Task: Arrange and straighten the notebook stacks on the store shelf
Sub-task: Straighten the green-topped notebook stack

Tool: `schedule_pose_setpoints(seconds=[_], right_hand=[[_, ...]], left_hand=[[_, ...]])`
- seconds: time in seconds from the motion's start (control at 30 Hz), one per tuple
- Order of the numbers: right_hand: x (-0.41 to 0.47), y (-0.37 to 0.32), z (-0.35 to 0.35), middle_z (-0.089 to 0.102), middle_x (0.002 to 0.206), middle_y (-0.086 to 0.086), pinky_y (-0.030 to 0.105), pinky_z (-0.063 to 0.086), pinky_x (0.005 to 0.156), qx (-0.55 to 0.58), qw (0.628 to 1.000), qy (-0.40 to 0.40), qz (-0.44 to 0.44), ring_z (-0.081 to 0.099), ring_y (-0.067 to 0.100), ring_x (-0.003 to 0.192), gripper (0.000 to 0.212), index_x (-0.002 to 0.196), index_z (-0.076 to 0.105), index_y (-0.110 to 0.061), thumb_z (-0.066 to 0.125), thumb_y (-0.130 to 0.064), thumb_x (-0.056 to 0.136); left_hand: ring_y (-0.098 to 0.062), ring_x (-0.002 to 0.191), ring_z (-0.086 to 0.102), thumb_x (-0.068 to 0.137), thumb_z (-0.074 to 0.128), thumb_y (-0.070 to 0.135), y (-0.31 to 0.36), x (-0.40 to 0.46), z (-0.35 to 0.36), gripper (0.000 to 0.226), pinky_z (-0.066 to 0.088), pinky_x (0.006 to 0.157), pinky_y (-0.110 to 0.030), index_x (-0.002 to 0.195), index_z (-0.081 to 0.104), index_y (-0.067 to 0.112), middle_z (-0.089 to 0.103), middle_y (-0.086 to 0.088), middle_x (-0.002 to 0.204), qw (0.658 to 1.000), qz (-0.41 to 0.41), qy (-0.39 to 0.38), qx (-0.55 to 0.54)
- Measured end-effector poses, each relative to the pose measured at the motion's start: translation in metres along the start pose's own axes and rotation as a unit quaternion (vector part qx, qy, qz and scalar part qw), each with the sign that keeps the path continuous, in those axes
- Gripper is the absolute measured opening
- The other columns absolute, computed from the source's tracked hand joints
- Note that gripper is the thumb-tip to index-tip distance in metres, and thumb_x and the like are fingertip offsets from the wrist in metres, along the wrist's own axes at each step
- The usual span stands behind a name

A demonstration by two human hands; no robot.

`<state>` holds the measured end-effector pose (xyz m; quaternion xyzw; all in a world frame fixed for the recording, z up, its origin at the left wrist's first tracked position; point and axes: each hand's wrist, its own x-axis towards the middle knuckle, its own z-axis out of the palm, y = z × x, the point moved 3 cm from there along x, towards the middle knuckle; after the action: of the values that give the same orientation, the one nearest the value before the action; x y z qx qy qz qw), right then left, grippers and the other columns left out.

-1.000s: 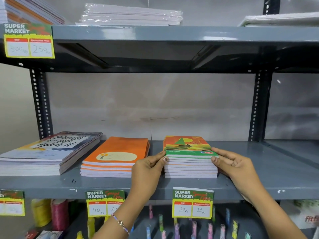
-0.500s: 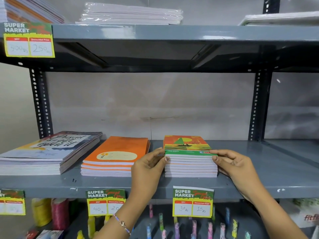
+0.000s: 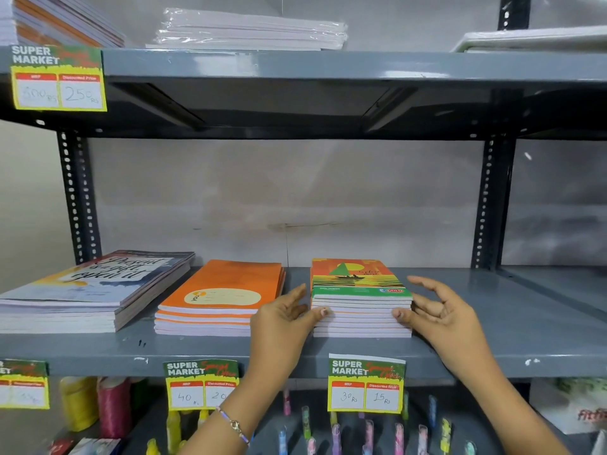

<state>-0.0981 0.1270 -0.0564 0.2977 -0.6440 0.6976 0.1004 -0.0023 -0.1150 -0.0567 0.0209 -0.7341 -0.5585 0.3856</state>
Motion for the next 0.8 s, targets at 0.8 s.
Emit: schedule_pose_setpoints(seconds=[0.8], right_hand=[[-0.0007,-0.0002,-0.0014,0.078,0.104,0.002,0.023,0.058,0.08,0.014,1.0,-0.008,-0.015,0.072,0.016,0.102,0.041,0.109,0.073,-0.023,0.081,-0.024,0.069]], left_hand=[[0.008,0.098,0.065,0.068,0.082,0.028,-0.0004,0.0003,0.0016,0.046,0.054,0.085,-0.014,0.112,0.068,0.033,0.07,0.026,0.101,0.999,0.013,-0.02,-0.025]])
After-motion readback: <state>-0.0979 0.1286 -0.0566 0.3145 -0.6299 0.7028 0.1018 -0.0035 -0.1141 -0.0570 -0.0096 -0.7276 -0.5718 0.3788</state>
